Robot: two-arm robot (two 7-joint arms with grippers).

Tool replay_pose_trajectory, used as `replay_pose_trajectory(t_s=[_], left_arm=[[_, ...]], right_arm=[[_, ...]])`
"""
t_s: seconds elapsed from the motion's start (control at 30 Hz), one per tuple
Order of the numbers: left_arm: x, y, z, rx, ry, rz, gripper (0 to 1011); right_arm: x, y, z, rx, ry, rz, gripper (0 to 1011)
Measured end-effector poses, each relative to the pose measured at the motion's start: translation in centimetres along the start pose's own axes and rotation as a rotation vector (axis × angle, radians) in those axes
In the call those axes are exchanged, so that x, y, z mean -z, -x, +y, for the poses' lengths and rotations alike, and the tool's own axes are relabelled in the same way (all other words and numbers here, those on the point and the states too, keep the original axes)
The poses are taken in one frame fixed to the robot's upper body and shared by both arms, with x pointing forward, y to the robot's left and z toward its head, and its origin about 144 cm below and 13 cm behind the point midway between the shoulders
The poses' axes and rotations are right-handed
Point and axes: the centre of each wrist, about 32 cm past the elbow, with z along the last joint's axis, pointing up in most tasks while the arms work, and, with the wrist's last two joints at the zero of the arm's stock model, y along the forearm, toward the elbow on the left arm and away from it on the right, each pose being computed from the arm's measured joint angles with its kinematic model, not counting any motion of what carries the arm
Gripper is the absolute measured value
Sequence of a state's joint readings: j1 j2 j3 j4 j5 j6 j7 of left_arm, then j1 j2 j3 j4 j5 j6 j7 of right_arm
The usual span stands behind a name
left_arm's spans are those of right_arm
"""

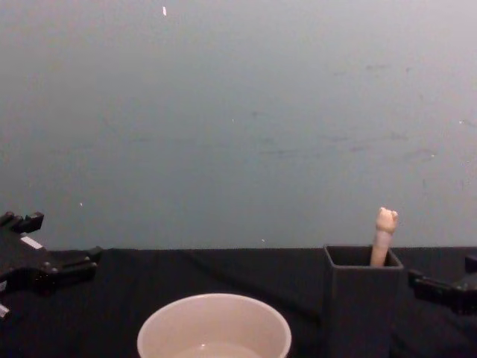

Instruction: Pick up the stirring spoon with one hand, stir inside the cup, then place it back in its original position.

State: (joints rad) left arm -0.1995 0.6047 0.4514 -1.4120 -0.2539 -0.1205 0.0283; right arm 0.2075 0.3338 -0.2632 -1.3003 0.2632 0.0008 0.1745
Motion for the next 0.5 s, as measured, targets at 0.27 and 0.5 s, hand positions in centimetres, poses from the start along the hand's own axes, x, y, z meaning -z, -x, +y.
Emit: replay_pose_trajectory(t_s=[0.27,0.5], left_arm=[[0.00,0.00,0.00,0.000,0.000,0.000,1001],[0.00,0.00,0.00,0.000,0.000,0.000,1001]], right_arm=[[0.06,-0.02,0.02,-0.002,-0.002,0.000,1002],[0.03,-0.02,0.01,-0.002,-0.001,-0.001,1002]])
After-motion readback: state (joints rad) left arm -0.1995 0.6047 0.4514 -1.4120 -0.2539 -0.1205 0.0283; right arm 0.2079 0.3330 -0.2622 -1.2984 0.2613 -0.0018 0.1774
